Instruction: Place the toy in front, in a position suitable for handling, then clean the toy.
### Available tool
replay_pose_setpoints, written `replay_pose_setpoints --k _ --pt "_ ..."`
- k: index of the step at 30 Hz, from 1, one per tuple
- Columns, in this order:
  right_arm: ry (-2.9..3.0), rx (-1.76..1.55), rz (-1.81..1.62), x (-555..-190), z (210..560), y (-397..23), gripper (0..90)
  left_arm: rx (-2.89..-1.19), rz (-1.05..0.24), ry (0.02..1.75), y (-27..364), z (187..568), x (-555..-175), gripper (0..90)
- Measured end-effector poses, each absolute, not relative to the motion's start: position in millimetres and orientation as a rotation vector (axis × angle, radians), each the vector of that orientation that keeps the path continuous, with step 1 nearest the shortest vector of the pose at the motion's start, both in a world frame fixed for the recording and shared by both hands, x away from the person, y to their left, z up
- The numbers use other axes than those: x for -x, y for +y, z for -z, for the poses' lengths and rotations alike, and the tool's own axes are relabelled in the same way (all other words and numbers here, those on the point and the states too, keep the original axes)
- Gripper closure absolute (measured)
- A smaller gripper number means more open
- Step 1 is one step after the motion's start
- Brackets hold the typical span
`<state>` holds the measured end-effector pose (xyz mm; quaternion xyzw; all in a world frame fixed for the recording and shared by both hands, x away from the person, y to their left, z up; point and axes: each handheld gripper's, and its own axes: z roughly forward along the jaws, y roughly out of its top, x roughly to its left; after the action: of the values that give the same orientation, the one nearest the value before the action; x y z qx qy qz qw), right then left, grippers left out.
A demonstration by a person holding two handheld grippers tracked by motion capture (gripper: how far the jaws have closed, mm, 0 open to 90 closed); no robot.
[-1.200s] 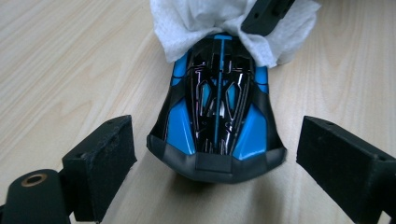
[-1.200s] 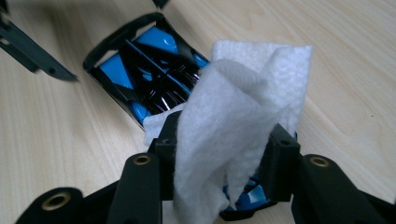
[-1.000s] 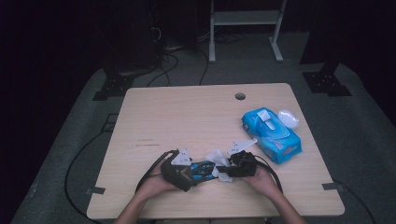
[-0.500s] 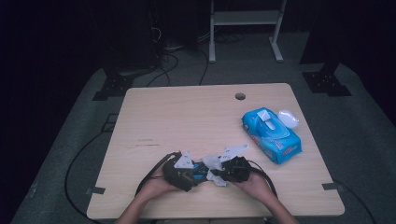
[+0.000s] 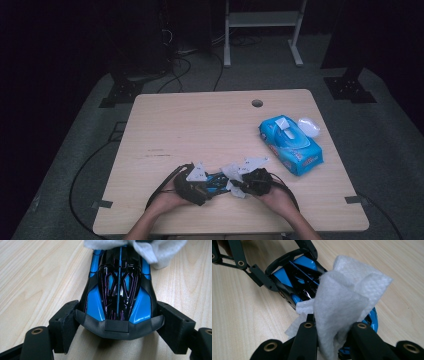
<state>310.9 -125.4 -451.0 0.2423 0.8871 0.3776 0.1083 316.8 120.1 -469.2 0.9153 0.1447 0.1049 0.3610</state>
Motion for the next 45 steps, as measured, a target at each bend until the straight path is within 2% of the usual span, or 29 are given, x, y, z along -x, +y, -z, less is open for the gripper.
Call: replay_pose_setpoints --k 6,14,21,25,31,35,40,45 --pt "2.575 -0.884 -1.142 -324.7 456.8 -150.2 80.1 -2.361 -0.263 0.364 119.8 469.2 -317.9 23.5" --pt "2.61 -0.795 -1.253 -313.8 454.8 -128.5 79.9 -2.359 -0.256 0.36 120.0 469.6 -319.2 23.4" --pt "2.562 -0.896 -1.177 -322.9 458.1 -148.9 79.9 -2.357 -0.259 0.358 118.6 469.7 -319.0 23.4" --pt "2.572 -0.851 -1.205 -318.3 456.3 -139.7 79.9 -2.355 -0.255 0.359 118.2 469.9 -319.7 23.4" --pt "2.602 -0.655 -1.248 -307.1 451.1 -94.9 79.8 -2.354 -0.256 0.367 117.0 470.3 -318.9 23.4" --pt "2.602 -0.692 -1.29 -312.6 452.7 -103.9 80.6 -2.359 -0.27 0.363 116.8 469.9 -318.0 23.4" --pt "2.536 -0.776 -1.184 -311.4 454.7 -131.6 80.5 -2.361 -0.273 0.36 117.1 470.2 -317.9 23.4" --pt "2.571 -0.685 -1.189 -307.7 452.0 -116.5 80.0 -2.375 -0.278 0.358 118.2 471.8 -317.9 22.6"
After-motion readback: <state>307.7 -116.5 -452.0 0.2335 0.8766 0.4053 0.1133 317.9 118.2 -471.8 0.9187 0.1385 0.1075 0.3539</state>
